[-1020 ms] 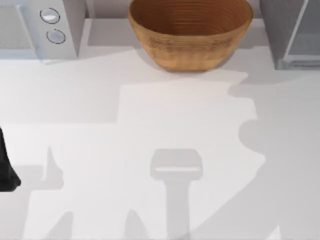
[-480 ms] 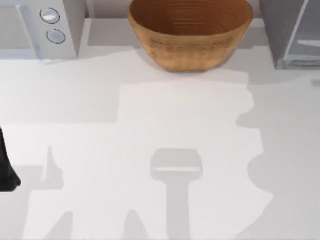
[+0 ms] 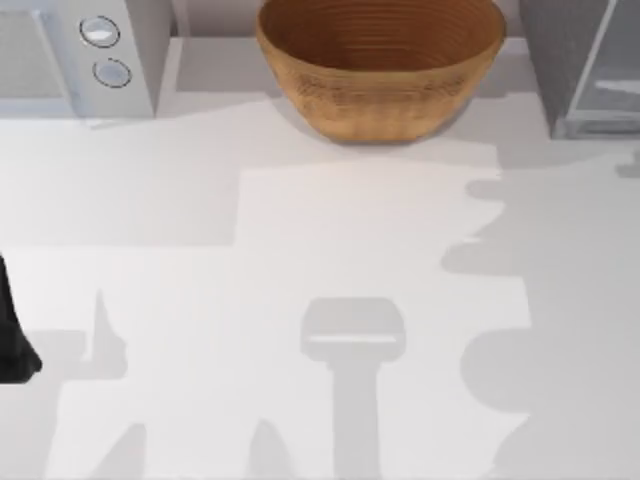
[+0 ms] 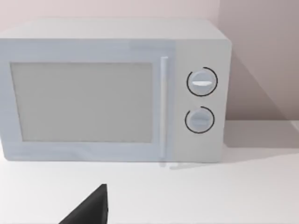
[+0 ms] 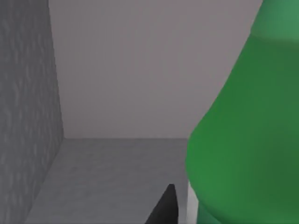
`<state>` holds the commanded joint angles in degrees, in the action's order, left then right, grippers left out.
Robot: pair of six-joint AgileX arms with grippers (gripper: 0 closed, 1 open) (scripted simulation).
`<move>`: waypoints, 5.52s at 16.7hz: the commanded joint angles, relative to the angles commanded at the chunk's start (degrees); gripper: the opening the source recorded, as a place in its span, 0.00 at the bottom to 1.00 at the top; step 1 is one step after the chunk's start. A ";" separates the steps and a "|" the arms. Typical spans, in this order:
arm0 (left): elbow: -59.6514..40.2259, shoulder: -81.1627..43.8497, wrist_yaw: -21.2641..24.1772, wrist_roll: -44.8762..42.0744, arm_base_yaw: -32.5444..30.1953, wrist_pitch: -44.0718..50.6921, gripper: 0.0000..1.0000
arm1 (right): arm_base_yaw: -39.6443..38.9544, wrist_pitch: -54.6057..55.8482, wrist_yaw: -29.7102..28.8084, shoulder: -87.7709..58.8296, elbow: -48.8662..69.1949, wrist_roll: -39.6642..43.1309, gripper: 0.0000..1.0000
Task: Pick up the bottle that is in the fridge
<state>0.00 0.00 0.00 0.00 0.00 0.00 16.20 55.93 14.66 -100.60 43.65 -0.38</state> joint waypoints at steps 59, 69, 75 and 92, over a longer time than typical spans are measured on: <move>0.00 0.00 0.00 0.00 0.00 0.00 1.00 | -86.44 -5.13 -86.02 -16.99 12.97 -9.50 0.00; 0.00 0.00 0.00 0.00 0.00 0.00 1.00 | -83.00 -0.79 -82.65 -22.26 15.34 -8.11 0.00; 0.00 0.00 0.00 0.00 0.00 0.00 1.00 | -79.48 3.37 -79.29 -27.30 17.61 -6.58 0.00; 0.00 0.00 0.00 0.00 0.00 0.00 1.00 | -79.48 3.37 -79.29 -27.30 17.61 -6.58 1.00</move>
<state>0.00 0.00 0.00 0.00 0.00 0.00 -63.27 59.30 -64.63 -127.90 61.26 -6.95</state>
